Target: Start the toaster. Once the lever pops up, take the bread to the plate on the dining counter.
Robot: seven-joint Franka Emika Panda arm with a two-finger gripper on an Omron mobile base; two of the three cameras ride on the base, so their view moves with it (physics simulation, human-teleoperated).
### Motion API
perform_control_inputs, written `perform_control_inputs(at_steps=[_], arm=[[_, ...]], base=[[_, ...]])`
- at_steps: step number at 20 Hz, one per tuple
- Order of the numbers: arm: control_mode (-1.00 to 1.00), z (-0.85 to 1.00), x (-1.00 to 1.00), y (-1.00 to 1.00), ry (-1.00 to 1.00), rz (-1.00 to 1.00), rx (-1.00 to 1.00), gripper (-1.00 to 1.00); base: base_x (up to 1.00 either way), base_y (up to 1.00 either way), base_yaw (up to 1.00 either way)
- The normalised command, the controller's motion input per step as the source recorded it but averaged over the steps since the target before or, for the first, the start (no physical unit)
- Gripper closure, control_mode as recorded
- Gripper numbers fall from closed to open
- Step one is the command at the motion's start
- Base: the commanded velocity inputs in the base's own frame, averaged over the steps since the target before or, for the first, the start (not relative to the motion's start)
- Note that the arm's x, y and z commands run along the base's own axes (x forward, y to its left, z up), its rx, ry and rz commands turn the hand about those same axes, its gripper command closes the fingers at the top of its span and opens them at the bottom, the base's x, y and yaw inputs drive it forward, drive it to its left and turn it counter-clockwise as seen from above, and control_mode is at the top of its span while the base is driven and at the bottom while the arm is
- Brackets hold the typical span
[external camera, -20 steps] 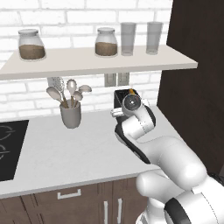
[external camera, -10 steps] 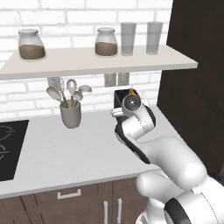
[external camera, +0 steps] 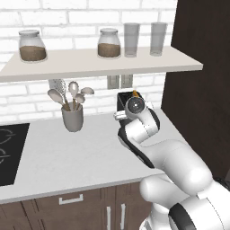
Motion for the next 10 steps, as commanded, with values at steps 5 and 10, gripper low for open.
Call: perform_control_inputs(at_steps=[5, 10], arm=[[-1.00, 0.00, 0.00, 0.00, 0.00, 0.00, 0.00, -1.00], [-1.00, 0.00, 0.00, 0.00, 0.00, 0.00, 0.00, -1.00]], base=[[0.00, 0.00, 0.00], [0.00, 0.00, 0.00]])
